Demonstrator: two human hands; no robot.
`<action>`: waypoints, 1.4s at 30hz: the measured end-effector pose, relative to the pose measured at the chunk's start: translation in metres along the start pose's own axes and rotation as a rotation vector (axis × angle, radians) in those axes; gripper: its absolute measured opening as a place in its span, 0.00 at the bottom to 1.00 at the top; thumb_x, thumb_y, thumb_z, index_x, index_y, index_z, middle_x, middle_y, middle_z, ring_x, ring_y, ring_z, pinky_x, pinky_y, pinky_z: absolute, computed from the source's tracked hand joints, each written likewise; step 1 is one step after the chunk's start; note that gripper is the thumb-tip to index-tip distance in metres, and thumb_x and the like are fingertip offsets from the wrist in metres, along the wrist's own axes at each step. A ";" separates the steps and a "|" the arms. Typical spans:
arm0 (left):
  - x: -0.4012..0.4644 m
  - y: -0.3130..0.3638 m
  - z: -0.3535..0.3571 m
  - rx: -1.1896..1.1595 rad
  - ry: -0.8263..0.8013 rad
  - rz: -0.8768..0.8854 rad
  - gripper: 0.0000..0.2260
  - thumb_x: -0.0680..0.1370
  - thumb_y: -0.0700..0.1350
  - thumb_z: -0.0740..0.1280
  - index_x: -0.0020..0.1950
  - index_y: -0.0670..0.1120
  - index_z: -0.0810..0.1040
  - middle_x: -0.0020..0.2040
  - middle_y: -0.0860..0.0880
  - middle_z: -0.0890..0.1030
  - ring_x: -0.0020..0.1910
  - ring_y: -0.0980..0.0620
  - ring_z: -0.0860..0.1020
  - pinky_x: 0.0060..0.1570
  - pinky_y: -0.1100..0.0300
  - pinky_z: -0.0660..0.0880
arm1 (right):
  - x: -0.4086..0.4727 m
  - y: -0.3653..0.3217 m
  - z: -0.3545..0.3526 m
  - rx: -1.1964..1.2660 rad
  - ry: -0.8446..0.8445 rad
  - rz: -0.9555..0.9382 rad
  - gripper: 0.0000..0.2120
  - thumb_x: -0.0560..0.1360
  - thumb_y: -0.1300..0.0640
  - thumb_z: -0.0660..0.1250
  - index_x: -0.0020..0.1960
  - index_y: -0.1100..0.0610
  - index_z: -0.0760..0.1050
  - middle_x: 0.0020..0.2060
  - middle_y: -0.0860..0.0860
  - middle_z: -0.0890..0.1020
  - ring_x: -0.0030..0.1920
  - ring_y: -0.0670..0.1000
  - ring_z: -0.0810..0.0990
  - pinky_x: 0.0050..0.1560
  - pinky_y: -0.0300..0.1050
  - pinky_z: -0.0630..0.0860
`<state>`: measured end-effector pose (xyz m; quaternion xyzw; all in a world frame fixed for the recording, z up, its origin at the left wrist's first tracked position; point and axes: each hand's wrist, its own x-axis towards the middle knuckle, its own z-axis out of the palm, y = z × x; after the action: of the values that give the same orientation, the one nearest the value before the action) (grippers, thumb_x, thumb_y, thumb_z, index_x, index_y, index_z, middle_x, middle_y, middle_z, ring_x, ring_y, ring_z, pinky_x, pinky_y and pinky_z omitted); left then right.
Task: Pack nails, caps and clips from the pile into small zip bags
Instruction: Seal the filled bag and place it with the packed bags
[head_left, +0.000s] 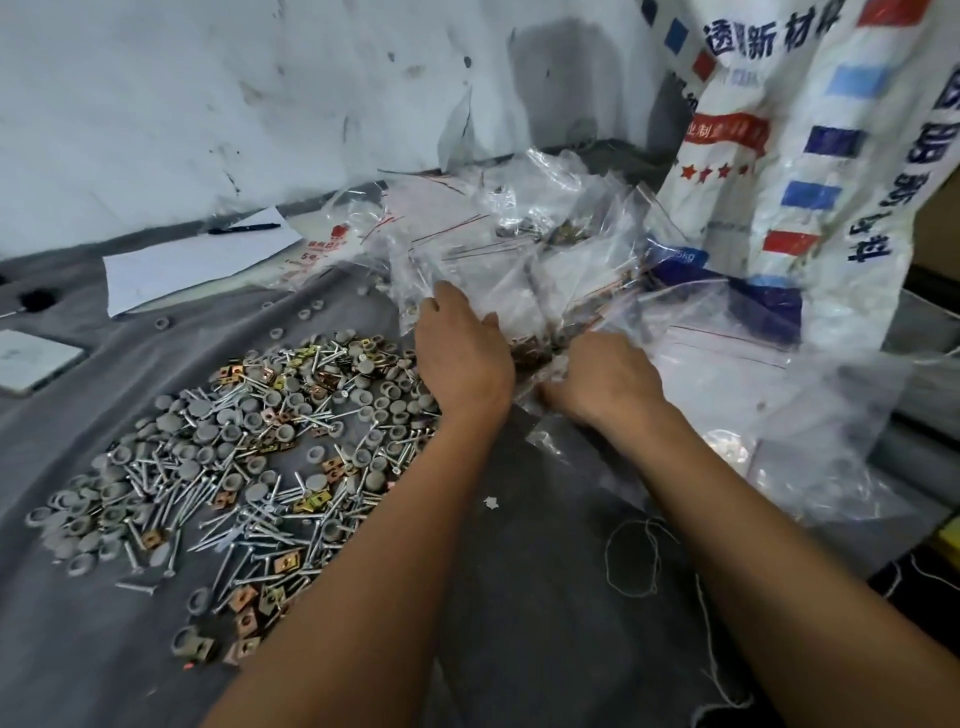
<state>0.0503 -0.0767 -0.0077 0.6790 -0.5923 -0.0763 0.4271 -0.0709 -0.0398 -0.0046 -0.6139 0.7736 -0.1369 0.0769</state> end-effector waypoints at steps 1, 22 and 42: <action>0.001 -0.001 0.000 -0.033 -0.007 -0.032 0.15 0.79 0.42 0.72 0.62 0.41 0.73 0.57 0.42 0.80 0.56 0.40 0.79 0.46 0.54 0.68 | 0.001 0.000 -0.002 -0.014 0.003 -0.003 0.08 0.72 0.53 0.72 0.48 0.55 0.76 0.49 0.58 0.81 0.51 0.61 0.82 0.42 0.46 0.71; 0.009 0.002 -0.014 -0.715 -0.150 -0.203 0.09 0.84 0.47 0.66 0.48 0.42 0.76 0.42 0.45 0.84 0.32 0.49 0.84 0.34 0.52 0.83 | 0.008 0.007 -0.016 0.177 -0.038 -0.141 0.16 0.74 0.54 0.70 0.31 0.56 0.71 0.28 0.52 0.74 0.34 0.54 0.76 0.32 0.45 0.65; -0.008 -0.102 -0.148 -1.137 -0.660 -0.188 0.30 0.75 0.64 0.71 0.71 0.47 0.73 0.65 0.45 0.82 0.52 0.39 0.84 0.45 0.49 0.85 | -0.034 -0.090 -0.017 1.767 -0.194 -0.050 0.12 0.81 0.65 0.62 0.40 0.60 0.76 0.39 0.58 0.84 0.40 0.53 0.84 0.38 0.45 0.81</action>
<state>0.2136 -0.0042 0.0124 0.3375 -0.4976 -0.6179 0.5066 0.0154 -0.0238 0.0374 -0.3558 0.3618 -0.6330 0.5847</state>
